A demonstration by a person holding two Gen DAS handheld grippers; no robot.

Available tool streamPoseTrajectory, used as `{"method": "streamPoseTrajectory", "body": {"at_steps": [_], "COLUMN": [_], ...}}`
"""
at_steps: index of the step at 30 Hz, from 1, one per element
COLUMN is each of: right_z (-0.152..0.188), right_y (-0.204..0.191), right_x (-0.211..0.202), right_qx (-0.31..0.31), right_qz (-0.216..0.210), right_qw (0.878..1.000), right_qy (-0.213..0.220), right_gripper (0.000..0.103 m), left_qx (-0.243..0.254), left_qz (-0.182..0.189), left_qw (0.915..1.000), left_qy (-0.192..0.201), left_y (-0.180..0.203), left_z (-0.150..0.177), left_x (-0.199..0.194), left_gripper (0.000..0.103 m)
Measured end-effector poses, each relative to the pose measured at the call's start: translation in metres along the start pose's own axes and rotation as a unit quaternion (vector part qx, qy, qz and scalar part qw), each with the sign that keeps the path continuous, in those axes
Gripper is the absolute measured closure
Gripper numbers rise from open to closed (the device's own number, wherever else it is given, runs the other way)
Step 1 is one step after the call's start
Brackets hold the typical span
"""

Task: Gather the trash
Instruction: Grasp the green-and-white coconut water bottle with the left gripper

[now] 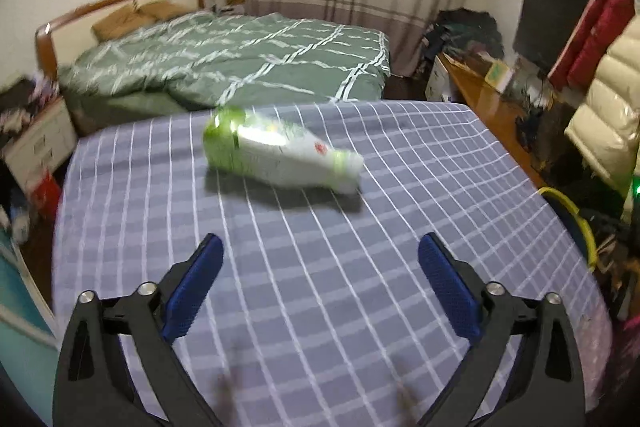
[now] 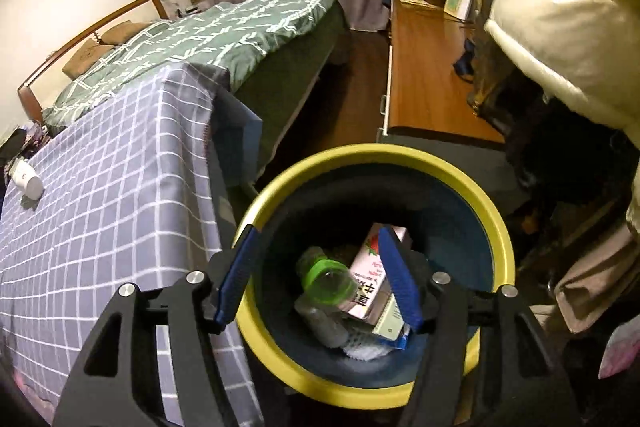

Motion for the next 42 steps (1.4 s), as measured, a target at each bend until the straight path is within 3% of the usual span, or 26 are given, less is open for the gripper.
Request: {"method": "streamPoseTrajectory", "body": {"at_steps": [4,13,20,25,30,33,36,39,42], "right_z": [-0.001,-0.002,-0.009,-0.01,-0.006,-0.005,-0.004,-0.003,-0.005], "right_y": [-0.008,-0.021,-0.027,-0.024,-0.023,-0.025,-0.025,-0.021,-0.015], "right_x": [0.003,0.02,0.015,0.004,-0.001,-0.008,-0.015,-0.023,-0.03], "right_qx": [-0.001,0.006,0.002,0.004,0.007,0.006,0.005,0.007,0.013], "right_qz": [0.002,0.011,0.017,0.016,0.004,-0.008,-0.016,-0.024,-0.029], "right_qw": [1.0,1.0,1.0,1.0,1.0,1.0,1.0,1.0,0.999], "right_qy": [-0.002,-0.018,-0.011,-0.003,-0.002,0.001,0.006,0.01,0.017], "right_gripper": [0.042,0.042,0.042,0.04,0.039,0.039,0.039,0.039,0.039], "left_qx": [0.021,0.031,0.027,0.043,0.082,0.123,0.166,0.21,0.227], "left_qz": [0.029,0.032,0.103,0.132,0.171,0.201,0.243,0.234,0.185], "left_qw": [0.9993,0.999,0.9939,0.9898,0.9806,0.9707,0.9544,0.9474,0.9545], "left_qy": [-0.006,-0.008,-0.029,-0.034,-0.048,-0.049,-0.052,-0.06,-0.057], "left_y": [-0.021,-0.076,-0.084,-0.062,-0.005,0.047,0.094,0.115,0.112], "left_z": [-0.022,-0.046,-0.05,-0.042,-0.02,-0.009,0.0,0.002,-0.018], "left_x": [0.022,0.072,0.097,0.083,0.053,0.029,0.003,-0.014,-0.02], "left_gripper": [0.006,0.006,0.006,0.006,0.006,0.006,0.006,0.006,0.006]}}
Point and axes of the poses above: each gripper's, at about its wrist camera, not at the fingertips, and x roughly the way its jaws point, y to its right, z to its underside, the point moved 8 cm from there along x, roughly the way its jaws point, and after that the axes turned 10 degrees about x, right-handed, at the moved point
